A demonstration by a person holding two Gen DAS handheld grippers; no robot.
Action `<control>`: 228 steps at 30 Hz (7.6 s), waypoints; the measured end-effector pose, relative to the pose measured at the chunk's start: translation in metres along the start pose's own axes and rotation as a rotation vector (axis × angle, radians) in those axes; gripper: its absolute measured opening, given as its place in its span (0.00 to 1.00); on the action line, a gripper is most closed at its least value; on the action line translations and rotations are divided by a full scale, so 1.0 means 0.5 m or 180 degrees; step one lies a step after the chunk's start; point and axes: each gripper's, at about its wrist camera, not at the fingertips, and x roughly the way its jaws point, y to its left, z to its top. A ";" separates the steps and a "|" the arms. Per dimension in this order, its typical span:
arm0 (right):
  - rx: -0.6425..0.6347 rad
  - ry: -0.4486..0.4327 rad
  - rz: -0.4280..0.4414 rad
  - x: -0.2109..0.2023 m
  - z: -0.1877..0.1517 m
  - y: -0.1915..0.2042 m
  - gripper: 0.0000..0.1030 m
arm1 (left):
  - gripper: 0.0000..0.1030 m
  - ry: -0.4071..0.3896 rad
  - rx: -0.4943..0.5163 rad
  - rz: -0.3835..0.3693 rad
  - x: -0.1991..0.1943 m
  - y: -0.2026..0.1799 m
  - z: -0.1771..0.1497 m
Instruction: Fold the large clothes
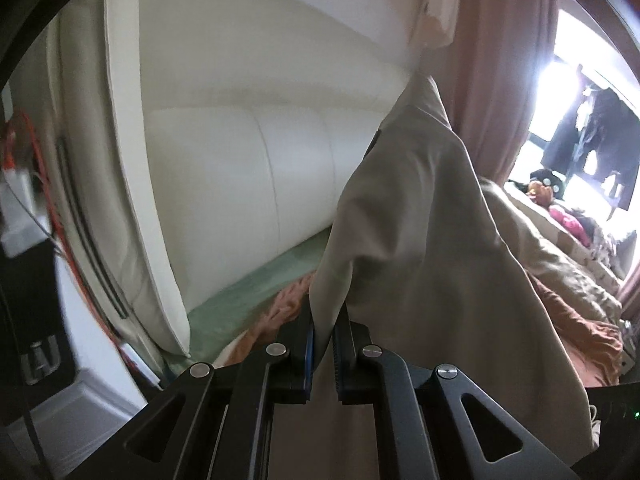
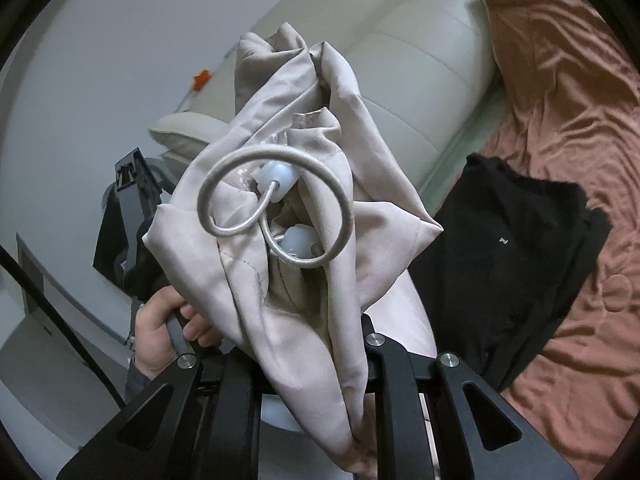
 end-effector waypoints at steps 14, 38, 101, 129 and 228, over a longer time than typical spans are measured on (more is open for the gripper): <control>0.0163 0.0055 -0.0378 0.067 0.124 -0.248 0.14 | 0.07 0.0362 0.0093 0.0152 0.300 -0.010 -0.019; 0.0843 0.0398 -0.0854 0.114 0.040 -0.420 0.58 | 0.73 0.0623 -0.0380 0.0604 0.149 0.081 -0.300; 0.0199 -0.0293 -0.1761 0.266 0.493 -0.470 0.69 | 0.64 0.0554 -0.0849 0.0219 -0.003 -0.014 -0.463; -0.0323 -0.1455 -0.3315 -0.183 -0.150 -0.009 1.00 | 0.99 -0.0008 0.0363 -0.0821 -0.333 -0.316 -0.631; -0.0506 -0.2355 -0.4040 -0.158 -0.623 0.192 1.00 | 1.00 -0.0741 0.1109 -0.1404 -0.646 -0.334 -0.853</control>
